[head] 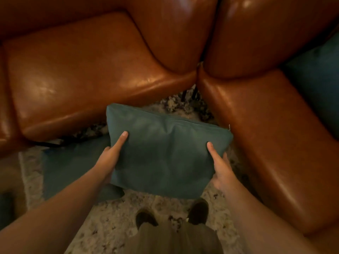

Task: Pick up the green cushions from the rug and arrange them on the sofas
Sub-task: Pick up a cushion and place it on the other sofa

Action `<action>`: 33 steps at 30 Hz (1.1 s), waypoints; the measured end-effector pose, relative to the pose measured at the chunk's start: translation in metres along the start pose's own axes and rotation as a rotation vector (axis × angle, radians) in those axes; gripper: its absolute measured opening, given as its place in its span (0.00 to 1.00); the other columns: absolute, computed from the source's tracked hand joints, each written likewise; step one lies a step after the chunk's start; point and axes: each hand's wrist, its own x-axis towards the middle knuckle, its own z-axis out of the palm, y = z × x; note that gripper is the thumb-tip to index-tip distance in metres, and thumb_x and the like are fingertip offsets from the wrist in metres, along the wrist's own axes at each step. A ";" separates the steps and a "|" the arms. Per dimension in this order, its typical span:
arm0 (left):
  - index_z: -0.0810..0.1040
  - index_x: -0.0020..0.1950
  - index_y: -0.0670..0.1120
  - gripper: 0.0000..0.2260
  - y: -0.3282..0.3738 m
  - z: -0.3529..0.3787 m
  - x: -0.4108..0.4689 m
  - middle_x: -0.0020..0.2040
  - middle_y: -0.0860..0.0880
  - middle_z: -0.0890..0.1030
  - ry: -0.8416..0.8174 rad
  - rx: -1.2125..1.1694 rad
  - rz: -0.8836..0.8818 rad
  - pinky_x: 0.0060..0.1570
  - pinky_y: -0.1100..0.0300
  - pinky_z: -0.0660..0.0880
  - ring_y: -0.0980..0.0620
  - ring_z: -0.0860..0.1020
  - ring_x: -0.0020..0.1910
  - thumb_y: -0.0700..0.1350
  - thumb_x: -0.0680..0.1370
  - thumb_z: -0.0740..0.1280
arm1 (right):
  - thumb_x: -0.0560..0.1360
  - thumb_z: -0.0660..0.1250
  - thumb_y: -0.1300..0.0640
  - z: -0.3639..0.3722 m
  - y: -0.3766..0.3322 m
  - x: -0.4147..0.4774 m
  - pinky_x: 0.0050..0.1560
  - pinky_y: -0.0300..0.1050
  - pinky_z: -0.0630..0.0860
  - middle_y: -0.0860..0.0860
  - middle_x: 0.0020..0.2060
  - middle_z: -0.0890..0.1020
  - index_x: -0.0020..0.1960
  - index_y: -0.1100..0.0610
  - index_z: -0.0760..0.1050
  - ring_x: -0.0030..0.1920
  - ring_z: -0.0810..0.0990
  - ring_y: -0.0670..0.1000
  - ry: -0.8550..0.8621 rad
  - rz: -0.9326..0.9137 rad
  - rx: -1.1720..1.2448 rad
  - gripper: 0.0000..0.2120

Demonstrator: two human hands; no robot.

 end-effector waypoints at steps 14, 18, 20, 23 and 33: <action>0.78 0.69 0.58 0.48 0.102 -0.122 -0.231 0.62 0.59 0.83 0.185 -0.209 0.214 0.64 0.50 0.75 0.54 0.81 0.60 0.82 0.56 0.72 | 0.50 0.88 0.30 0.077 -0.152 -0.207 0.67 0.63 0.82 0.44 0.59 0.88 0.70 0.39 0.78 0.61 0.87 0.54 -0.187 -0.290 -0.168 0.51; 0.78 0.68 0.56 0.46 0.115 -0.151 -0.261 0.64 0.55 0.83 0.183 -0.295 0.262 0.70 0.44 0.74 0.51 0.81 0.62 0.81 0.57 0.74 | 0.49 0.88 0.30 0.090 -0.174 -0.257 0.67 0.63 0.82 0.45 0.59 0.88 0.69 0.40 0.79 0.61 0.87 0.54 -0.214 -0.329 -0.161 0.51; 0.78 0.69 0.56 0.47 0.124 -0.155 -0.275 0.65 0.54 0.82 0.203 -0.279 0.294 0.71 0.43 0.73 0.49 0.80 0.63 0.81 0.58 0.73 | 0.50 0.88 0.30 0.095 -0.180 -0.273 0.67 0.62 0.81 0.45 0.59 0.88 0.67 0.41 0.80 0.61 0.87 0.53 -0.207 -0.351 -0.165 0.48; 0.72 0.76 0.51 0.47 0.138 -0.160 -0.290 0.67 0.51 0.77 0.260 -0.232 0.317 0.72 0.40 0.71 0.43 0.76 0.67 0.79 0.66 0.68 | 0.51 0.87 0.31 0.100 -0.189 -0.296 0.67 0.61 0.81 0.46 0.59 0.88 0.66 0.41 0.80 0.61 0.86 0.53 -0.211 -0.375 -0.141 0.46; 0.61 0.83 0.55 0.44 0.202 -0.142 -0.297 0.77 0.45 0.70 0.305 -0.363 0.337 0.72 0.37 0.69 0.38 0.70 0.74 0.75 0.73 0.66 | 0.49 0.86 0.27 0.114 -0.255 -0.286 0.71 0.63 0.78 0.46 0.66 0.84 0.77 0.43 0.73 0.66 0.82 0.55 -0.271 -0.412 -0.213 0.60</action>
